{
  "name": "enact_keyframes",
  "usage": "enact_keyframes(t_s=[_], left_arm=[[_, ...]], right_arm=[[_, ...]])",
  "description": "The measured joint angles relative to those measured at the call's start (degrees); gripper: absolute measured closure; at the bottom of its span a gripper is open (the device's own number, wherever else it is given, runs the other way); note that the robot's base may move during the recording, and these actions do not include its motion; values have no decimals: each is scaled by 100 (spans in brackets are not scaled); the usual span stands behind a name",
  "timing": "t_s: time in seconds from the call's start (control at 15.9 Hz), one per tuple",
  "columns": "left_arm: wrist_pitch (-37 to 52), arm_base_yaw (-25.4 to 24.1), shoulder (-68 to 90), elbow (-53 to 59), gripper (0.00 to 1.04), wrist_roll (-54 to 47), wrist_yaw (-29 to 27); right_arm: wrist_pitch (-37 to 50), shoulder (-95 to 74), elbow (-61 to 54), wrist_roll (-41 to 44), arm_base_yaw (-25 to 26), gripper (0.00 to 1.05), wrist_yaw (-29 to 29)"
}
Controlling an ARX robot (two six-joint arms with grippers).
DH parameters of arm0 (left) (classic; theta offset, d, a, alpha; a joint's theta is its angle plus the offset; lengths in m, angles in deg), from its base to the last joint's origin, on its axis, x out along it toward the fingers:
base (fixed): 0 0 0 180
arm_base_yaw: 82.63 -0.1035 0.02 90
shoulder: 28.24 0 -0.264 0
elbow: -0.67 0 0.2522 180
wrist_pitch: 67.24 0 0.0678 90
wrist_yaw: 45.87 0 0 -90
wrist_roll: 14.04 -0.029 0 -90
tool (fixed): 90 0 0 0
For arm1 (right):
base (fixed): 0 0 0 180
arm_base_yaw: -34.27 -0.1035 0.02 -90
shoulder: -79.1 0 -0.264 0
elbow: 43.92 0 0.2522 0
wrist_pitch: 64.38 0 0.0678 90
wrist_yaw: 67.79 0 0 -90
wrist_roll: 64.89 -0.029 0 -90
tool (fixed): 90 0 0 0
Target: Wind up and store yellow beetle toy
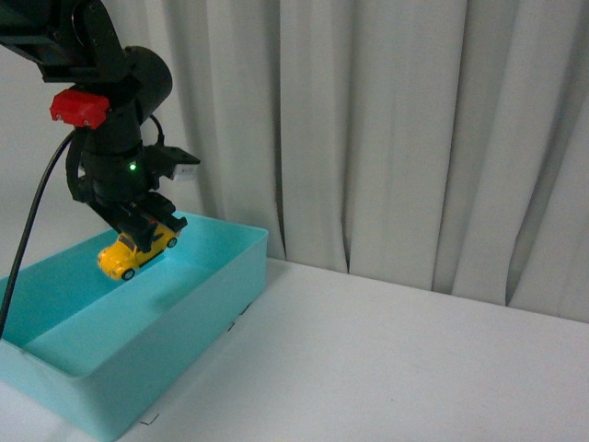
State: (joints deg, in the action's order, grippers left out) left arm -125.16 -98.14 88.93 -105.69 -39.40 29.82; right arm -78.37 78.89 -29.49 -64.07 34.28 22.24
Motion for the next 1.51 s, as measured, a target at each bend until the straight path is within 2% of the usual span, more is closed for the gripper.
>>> enact_keyframes(t_s=[0.44, 0.5, 0.69, 0.88, 1.13, 1.32, 1.38, 1.45, 1.51], left_arm=[[223, -50, 640, -133, 71, 162, -247], [216, -50, 726, -160, 68, 227, -216], [304, -24, 822, -201, 41, 247, -238], [315, -31, 802, -411, 6, 240, -201], [691, -68, 603, -413, 7, 170, 243], [1335, -127, -619, -68, 7, -76, 1178], [1912, -125, -1259, 332, 8, -138, 1681], [3895, -79, -1908, 1349, 18, 365, 2345], [5193, 94, -2719, 2498, 29, 975, 2627]], right_arm=[[0, 0, 0, 0, 0, 7, 0], [0, 0, 0, 0, 0, 7, 0], [0, 0, 0, 0, 0, 7, 0], [0, 0, 0, 0, 0, 7, 0], [0, 0, 0, 0, 0, 7, -2], [0, 0, 0, 0, 0, 7, 0], [0, 0, 0, 0, 0, 7, -2], [2, 2, 0, 0, 0, 7, 2], [-11, 0, 0, 0, 0, 7, 0]])
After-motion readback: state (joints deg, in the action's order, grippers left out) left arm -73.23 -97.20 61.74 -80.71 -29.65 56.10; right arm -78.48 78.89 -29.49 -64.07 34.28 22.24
